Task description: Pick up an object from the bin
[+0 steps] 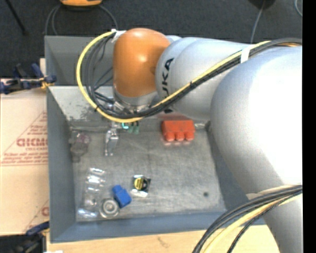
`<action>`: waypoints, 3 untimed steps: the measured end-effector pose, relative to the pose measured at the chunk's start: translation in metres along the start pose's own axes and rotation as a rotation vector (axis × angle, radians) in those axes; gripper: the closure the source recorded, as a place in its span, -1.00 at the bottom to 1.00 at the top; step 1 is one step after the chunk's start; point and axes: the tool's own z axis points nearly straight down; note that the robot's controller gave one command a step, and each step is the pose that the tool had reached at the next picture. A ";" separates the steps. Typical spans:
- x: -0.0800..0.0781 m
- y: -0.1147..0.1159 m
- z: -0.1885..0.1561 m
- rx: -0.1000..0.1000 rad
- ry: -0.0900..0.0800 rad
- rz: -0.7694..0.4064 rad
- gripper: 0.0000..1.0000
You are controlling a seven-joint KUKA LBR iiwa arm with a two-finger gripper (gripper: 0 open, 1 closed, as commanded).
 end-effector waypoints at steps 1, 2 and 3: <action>0.003 0.032 0.046 -0.001 -0.007 -0.255 -1.00; 0.024 0.018 0.065 0.000 -0.016 -0.378 -1.00; 0.121 -0.042 0.021 0.004 -0.003 -0.591 -1.00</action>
Offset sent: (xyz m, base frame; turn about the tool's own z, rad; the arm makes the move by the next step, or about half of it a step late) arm -0.0050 0.0327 -0.0470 -0.2602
